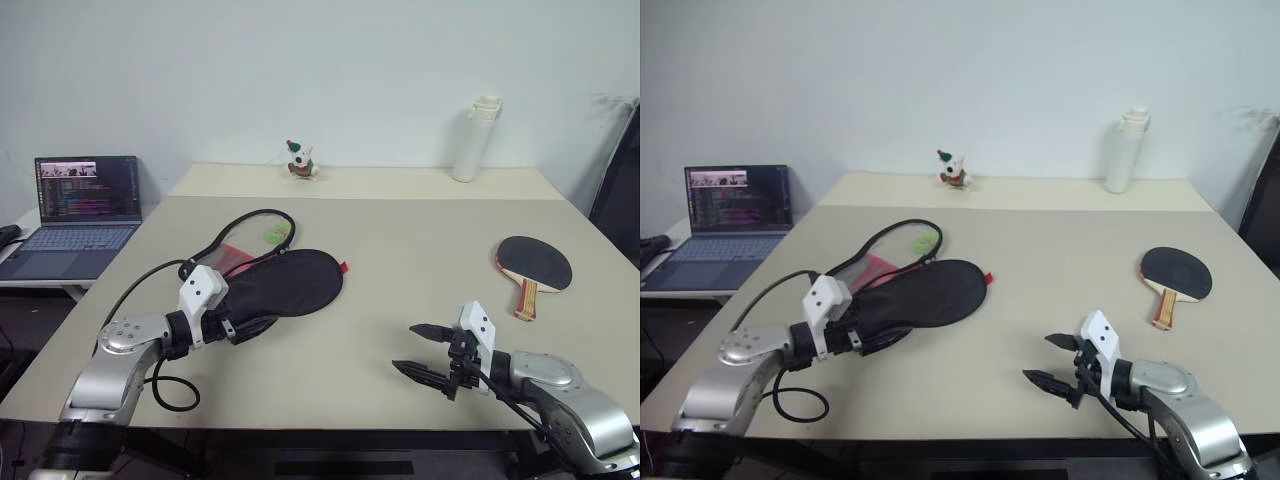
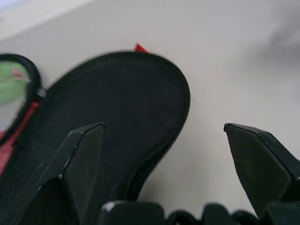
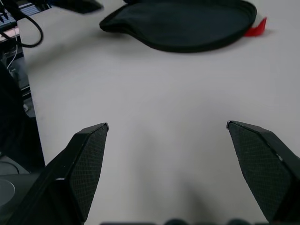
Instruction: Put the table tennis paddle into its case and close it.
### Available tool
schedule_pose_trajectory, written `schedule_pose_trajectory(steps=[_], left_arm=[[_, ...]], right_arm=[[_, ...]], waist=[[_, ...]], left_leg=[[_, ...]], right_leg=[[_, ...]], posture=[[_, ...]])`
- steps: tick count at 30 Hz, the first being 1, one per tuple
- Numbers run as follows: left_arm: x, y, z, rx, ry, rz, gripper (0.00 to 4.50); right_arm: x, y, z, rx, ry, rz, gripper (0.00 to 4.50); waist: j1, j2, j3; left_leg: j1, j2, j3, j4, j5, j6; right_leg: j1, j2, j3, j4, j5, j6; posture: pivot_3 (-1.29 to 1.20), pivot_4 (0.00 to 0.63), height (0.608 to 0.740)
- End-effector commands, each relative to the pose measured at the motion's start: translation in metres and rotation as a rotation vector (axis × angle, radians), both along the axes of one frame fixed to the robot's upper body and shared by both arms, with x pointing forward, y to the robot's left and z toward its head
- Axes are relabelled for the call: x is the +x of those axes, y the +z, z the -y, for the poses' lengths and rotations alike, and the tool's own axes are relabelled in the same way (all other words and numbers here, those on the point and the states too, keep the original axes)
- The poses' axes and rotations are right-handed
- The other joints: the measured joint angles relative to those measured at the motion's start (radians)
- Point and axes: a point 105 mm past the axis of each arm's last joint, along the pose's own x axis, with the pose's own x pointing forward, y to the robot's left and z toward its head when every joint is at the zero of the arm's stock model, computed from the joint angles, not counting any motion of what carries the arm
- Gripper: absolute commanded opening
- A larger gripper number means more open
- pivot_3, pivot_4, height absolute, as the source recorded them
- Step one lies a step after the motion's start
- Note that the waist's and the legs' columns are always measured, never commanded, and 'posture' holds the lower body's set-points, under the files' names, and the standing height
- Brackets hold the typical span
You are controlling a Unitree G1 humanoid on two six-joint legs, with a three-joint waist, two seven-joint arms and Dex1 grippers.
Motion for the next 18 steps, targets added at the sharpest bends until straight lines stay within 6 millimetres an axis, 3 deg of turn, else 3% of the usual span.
schedule_pose_trajectory(steps=[1,10,18], left_arm=[[0.005,0.005,-0.011,0.082,-0.054,0.009,4.45],[0.007,-0.016,-0.029,0.226,-0.145,-0.118,4.45],[0.011,-0.022,-0.046,0.291,-0.125,-0.144,4.45]], right_arm=[[-0.003,0.008,-0.001,0.005,-0.002,0.033,4.45],[0.001,0.014,-0.005,0.018,-0.014,0.061,4.45],[-0.002,0.074,-0.023,0.101,0.091,0.193,4.45]], waist=[[0.000,0.000,0.000],[-0.001,0.000,0.000],[-0.001,0.000,0.000]], left_leg=[[0.000,0.000,0.000,0.000,0.000,0.000],[0.000,0.000,0.001,0.000,0.000,0.000],[-0.001,0.001,0.000,0.001,0.000,0.000]], right_leg=[[0.000,0.000,0.000,0.000,0.000,0.000],[-0.001,0.000,0.000,0.001,0.000,0.000],[-0.003,0.000,0.000,0.003,0.000,0.000]], posture=[[0.00,0.150,0.740],[0.00,0.150,0.740],[0.00,0.150,0.740]])
